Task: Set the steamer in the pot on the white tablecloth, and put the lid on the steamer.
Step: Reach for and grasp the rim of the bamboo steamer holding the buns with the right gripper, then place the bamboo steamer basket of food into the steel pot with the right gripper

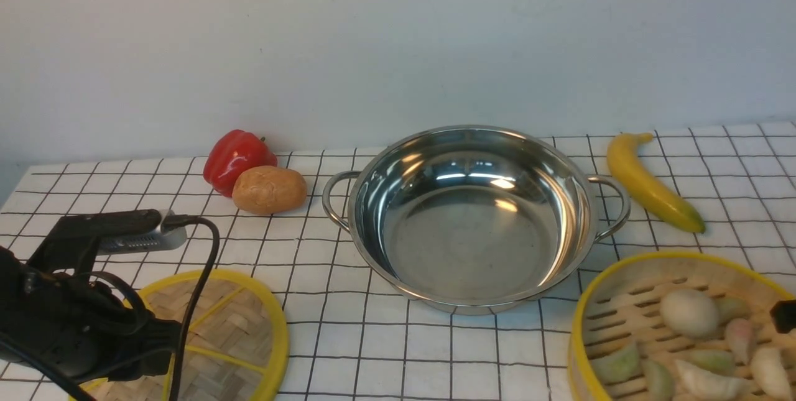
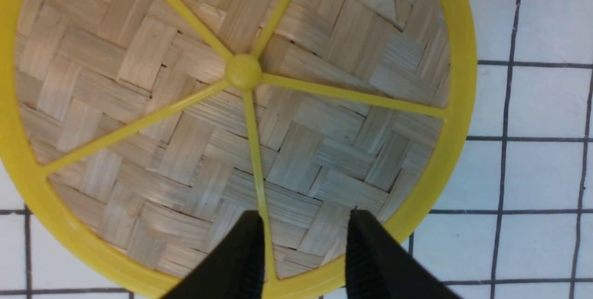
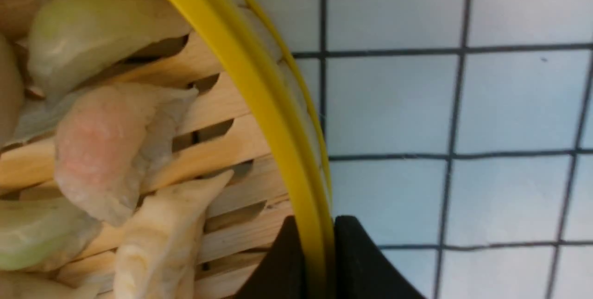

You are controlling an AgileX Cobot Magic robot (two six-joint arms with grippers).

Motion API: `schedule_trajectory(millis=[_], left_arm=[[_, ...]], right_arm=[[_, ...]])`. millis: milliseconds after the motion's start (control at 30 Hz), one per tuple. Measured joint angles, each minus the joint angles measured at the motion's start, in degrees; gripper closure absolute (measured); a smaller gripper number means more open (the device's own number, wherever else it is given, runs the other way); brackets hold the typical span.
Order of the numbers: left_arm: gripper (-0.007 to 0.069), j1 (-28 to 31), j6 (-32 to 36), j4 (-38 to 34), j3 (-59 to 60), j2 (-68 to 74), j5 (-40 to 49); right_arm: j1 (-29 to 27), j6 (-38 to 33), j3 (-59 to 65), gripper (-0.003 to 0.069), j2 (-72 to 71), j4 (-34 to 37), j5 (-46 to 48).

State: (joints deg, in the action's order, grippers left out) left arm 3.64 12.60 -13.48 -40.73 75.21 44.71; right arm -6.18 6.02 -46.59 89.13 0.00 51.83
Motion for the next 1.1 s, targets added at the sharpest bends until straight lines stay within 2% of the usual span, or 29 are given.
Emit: schedule_trajectory(millis=[333,600,900,1067,1100], left_arm=[[0.0382,0.0,0.0,-0.44,0.0,0.0,0.0],[0.0382,0.0,0.0,-0.44,0.0,0.0,0.0],[0.0382,0.0,0.05,-0.51,0.0,0.0,0.0],[0.0382,0.0,0.05,-0.51,0.0,0.0,0.0],[0.0382,0.0,0.05,-0.51,0.0,0.0,0.0]], right_arm=[[0.0,1.86,-0.99,0.0585,-4.74,-4.92,7.46],[0.0,1.14,-0.99,0.0576,-12.32,-5.36,13.04],[0.0,-4.25,-0.99,0.0573,-15.41,1.91,15.89],[0.0,-8.2,-3.4,0.0571,-15.41,7.97,16.65],[0.0,-9.63,-4.85,0.0571,-15.36,11.05,16.71]])
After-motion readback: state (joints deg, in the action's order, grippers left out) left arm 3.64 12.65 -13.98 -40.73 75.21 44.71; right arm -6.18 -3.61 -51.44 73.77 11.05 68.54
